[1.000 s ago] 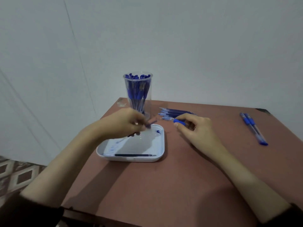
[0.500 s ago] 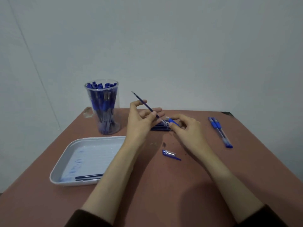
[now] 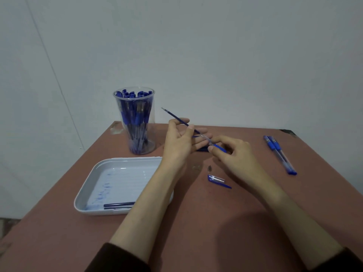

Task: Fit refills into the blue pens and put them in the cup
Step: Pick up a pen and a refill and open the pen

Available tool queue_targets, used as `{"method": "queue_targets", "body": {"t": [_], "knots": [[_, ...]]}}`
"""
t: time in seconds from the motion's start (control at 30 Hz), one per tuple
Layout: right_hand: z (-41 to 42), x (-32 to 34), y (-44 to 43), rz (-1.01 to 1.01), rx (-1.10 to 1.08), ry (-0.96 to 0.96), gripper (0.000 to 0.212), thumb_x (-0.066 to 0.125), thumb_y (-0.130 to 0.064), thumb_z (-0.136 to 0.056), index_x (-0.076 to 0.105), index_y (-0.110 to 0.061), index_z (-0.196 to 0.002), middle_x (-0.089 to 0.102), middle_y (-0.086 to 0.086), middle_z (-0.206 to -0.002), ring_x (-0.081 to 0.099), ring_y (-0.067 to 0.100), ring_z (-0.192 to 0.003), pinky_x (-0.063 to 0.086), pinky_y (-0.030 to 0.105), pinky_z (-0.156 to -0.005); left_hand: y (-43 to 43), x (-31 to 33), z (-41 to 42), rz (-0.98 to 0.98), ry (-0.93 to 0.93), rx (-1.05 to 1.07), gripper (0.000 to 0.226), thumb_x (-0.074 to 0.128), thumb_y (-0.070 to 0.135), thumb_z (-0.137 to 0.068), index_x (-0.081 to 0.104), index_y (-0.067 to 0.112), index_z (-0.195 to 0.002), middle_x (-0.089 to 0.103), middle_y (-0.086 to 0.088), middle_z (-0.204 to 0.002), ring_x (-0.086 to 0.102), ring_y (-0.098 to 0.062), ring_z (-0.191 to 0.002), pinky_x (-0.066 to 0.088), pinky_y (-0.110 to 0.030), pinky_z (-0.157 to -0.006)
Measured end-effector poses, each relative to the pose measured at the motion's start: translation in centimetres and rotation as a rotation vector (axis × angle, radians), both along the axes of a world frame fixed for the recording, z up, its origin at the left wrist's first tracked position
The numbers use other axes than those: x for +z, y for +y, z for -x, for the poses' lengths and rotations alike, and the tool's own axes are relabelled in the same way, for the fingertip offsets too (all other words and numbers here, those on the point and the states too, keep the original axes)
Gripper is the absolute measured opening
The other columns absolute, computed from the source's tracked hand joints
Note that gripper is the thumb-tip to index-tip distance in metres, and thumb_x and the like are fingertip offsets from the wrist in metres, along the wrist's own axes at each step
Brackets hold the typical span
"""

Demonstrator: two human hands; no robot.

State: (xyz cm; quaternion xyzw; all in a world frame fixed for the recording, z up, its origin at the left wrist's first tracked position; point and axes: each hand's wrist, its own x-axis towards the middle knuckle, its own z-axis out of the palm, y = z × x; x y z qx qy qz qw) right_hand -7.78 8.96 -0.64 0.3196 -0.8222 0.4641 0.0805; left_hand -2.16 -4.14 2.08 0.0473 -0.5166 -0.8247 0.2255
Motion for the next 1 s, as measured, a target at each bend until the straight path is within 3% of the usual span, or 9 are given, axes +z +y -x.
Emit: {"method": "queue_targets", "body": {"t": [0.13,0.3,0.43,0.57,0.8,1.0], "knots": [[0.14,-0.01,0.02,0.063,-0.01,-0.029,0.01,0.065,-0.021,-0.086,0.071,-0.029,-0.085,0.06,0.002,-0.062,0.059,0.028,-0.067,0.049,0.037,-0.067,-0.26,0.16,0.09,-0.018,0.021,-0.002,0.009,0.037,0.003,-0.1,0.036,0.01,-0.106,0.062,-0.017,-0.083,0.07,-0.025,-0.069,0.059,-0.028,-0.067],[0.14,0.11,0.08,0.092,-0.009,-0.05,0.01,0.065,-0.019,-0.086,0.07,-0.027,-0.082,0.052,-0.007,-0.056,0.051,0.018,-0.061,0.047,0.036,-0.066,-0.43,0.13,0.23,-0.022,0.027,0.007,0.009,0.036,0.003,-0.101,0.036,0.011,-0.104,0.063,-0.015,-0.081,0.07,-0.024,-0.069,0.059,-0.031,-0.071],[-0.21,0.39,0.06,0.084,0.005,-0.039,0.009,0.065,-0.018,-0.086,0.072,-0.024,-0.086,0.06,0.01,-0.065,0.055,0.031,-0.068,0.046,0.035,-0.063,-0.19,-0.01,0.23,-0.014,0.022,-0.003,0.009,0.037,0.003,-0.1,0.038,0.012,-0.1,0.062,-0.018,-0.081,0.07,-0.024,-0.068,0.06,-0.03,-0.067],[-0.16,0.47,0.06,0.07,-0.005,-0.028,0.011,0.066,-0.018,-0.086,0.073,-0.026,-0.086,0.062,0.016,-0.07,0.055,0.032,-0.067,0.045,0.035,-0.063,-0.12,-0.11,0.34,-0.003,0.02,-0.018,0.008,0.038,0.003,-0.1,0.038,0.011,-0.101,0.062,-0.018,-0.081,0.07,-0.025,-0.069,0.06,-0.032,-0.071],[-0.15,0.39,0.12,0.062,-0.003,-0.022,0.012,0.066,-0.019,-0.085,0.074,-0.028,-0.089,0.065,0.014,-0.071,0.057,0.031,-0.069,0.048,0.036,-0.065,-0.29,-0.14,0.22,0.034,0.018,-0.006,0.01,0.038,0.003,-0.1,0.036,0.007,-0.109,0.063,-0.018,-0.082,0.07,-0.025,-0.071,0.059,-0.029,-0.07],[-0.25,0.56,0.02,0.078,-0.003,-0.03,0.013,0.068,-0.018,-0.085,0.073,-0.03,-0.085,0.059,0.002,-0.06,0.057,0.026,-0.063,0.047,0.032,-0.062,-0.31,-0.21,0.22,0.006,0.004,-0.016,0.009,0.039,0.003,-0.1,0.036,0.007,-0.108,0.063,-0.018,-0.082,0.07,-0.025,-0.071,0.059,-0.029,-0.069]]}}
